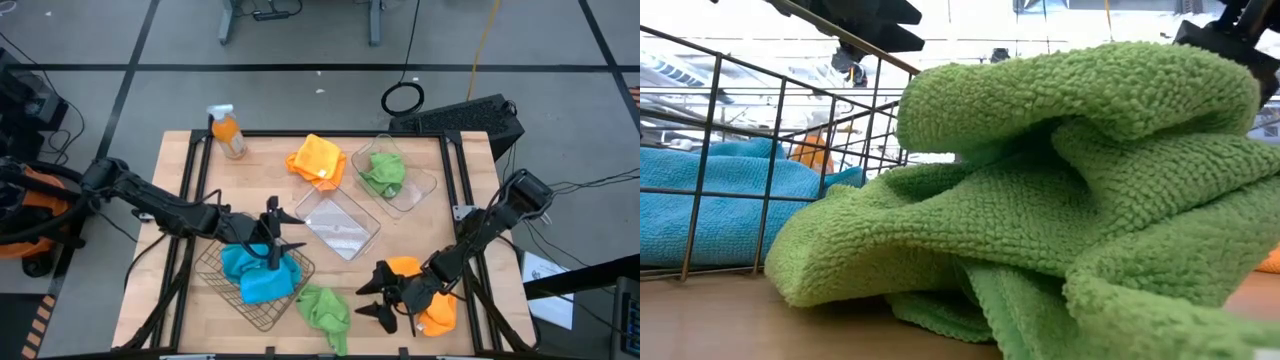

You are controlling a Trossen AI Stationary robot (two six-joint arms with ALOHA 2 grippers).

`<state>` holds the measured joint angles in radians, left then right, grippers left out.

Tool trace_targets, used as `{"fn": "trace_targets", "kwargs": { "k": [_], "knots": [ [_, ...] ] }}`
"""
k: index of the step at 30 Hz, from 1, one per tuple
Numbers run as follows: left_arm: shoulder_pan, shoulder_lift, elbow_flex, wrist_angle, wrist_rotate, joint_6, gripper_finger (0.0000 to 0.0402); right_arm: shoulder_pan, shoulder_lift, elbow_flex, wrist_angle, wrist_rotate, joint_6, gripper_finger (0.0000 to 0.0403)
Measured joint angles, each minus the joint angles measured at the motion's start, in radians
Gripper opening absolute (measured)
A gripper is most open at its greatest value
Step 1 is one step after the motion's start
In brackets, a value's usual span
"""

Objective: Sort microfiber towel by color & place in baskets
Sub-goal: Put the green microfiber towel into the top transparent bin

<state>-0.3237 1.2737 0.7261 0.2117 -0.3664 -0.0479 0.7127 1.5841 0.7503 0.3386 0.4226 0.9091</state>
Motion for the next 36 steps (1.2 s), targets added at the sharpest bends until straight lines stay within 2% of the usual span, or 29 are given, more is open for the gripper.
{"fn": "trace_targets", "kwargs": {
  "k": [5,14,27,36],
  "knots": [
    [0.000,0.044,0.000,0.007,0.000,0.000,0.0270,0.014,0.064,0.052,-0.005,0.001,0.024,0.0279],
    [0.000,0.123,0.000,0.106,0.000,-0.001,0.0270,0.017,0.242,0.192,-0.058,-0.009,0.029,0.0283],
    [-0.019,0.139,0.000,0.134,0.000,-0.053,0.0270,-0.008,0.423,0.325,-0.073,-0.008,0.110,0.0283],
    [-0.040,0.139,0.000,0.132,0.000,-0.053,0.0270,-0.047,0.475,0.366,-0.144,-0.003,0.192,0.0273]
  ]
}}
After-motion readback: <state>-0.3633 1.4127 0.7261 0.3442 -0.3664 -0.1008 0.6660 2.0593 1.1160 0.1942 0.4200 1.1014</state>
